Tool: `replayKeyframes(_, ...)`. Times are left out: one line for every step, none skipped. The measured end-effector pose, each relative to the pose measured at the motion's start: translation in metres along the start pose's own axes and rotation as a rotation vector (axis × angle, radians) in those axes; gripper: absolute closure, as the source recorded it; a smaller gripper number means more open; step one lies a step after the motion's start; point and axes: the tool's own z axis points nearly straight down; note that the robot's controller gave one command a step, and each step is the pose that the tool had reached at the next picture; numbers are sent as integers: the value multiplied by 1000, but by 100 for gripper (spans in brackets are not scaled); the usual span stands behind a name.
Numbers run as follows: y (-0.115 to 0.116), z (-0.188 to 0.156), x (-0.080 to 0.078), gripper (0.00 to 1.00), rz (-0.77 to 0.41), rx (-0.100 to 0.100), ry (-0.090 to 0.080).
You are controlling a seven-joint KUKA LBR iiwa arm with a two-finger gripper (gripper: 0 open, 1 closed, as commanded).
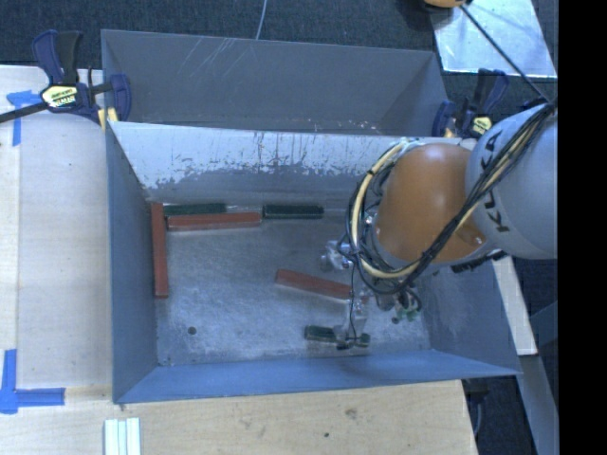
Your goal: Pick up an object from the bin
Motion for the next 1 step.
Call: replayKeyframes(5,32,-5,0,8,0,9)
